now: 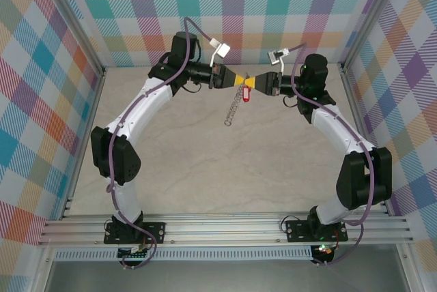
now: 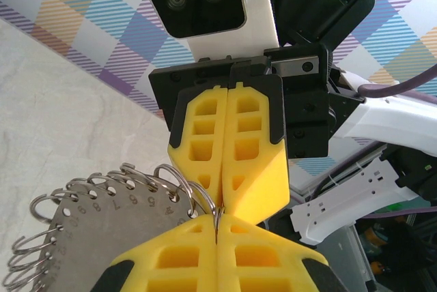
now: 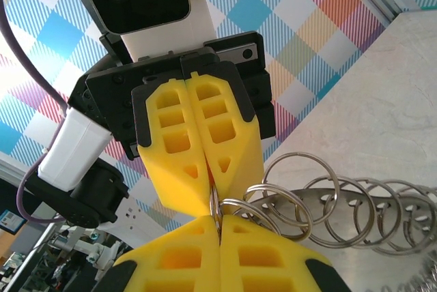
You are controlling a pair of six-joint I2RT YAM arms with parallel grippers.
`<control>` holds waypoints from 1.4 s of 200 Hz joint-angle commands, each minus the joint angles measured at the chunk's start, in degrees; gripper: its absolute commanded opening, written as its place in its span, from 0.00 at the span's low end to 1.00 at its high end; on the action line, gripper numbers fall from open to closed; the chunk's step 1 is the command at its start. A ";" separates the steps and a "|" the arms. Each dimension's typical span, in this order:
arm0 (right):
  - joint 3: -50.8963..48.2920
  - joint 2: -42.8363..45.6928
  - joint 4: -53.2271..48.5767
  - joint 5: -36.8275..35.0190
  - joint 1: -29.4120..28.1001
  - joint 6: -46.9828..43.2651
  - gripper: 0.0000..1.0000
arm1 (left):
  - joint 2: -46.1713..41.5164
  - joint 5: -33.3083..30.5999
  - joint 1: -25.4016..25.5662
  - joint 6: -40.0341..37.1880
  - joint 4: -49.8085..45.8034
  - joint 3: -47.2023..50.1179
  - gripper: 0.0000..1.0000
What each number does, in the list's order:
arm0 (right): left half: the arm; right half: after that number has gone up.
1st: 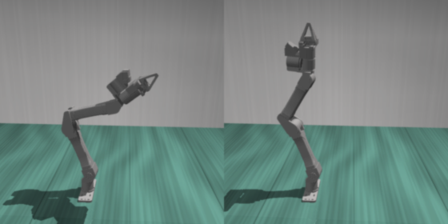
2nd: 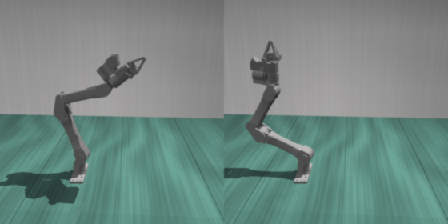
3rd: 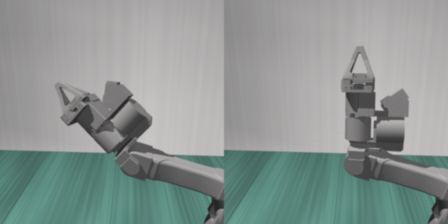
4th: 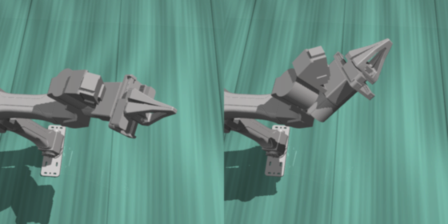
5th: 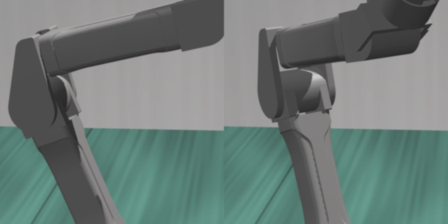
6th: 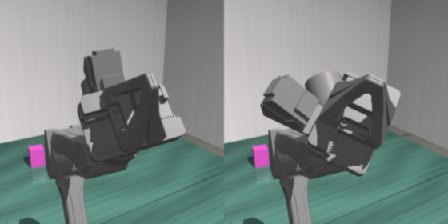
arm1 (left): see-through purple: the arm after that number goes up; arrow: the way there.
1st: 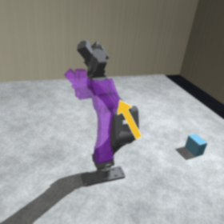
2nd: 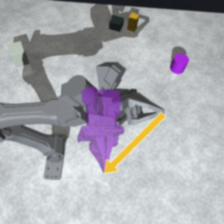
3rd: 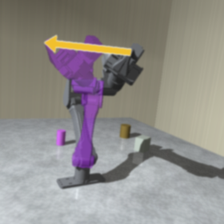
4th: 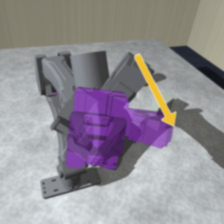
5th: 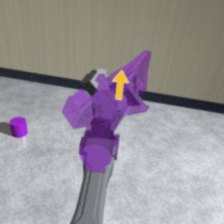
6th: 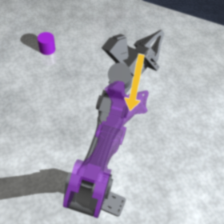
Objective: Put the keys on the keyring
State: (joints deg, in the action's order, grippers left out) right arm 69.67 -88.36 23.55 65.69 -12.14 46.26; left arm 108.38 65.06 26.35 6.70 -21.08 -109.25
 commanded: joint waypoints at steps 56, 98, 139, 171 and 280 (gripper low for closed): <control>-3.54 2.28 5.31 -1.71 1.51 2.21 0.26 | -6.36 -10.74 2.48 13.41 19.87 9.14 0.00; -7.61 4.95 8.68 -2.66 1.73 4.22 0.27 | -10.63 -14.31 2.74 17.22 27.03 14.94 0.00; -10.59 6.62 12.12 -3.82 1.67 6.85 0.27 | -13.82 -16.34 3.14 17.89 29.24 17.78 0.00; -12.04 8.51 14.96 -5.83 1.68 8.45 0.36 | -15.34 -17.13 3.70 17.72 29.52 18.79 0.00; -12.89 21.00 -0.63 -22.39 0.41 0.27 0.49 | -16.82 -17.23 5.51 13.55 25.63 17.98 0.00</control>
State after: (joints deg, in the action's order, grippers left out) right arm 55.92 -67.64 23.83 45.06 -11.33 46.28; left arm 94.11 47.88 31.35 22.52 4.49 -90.37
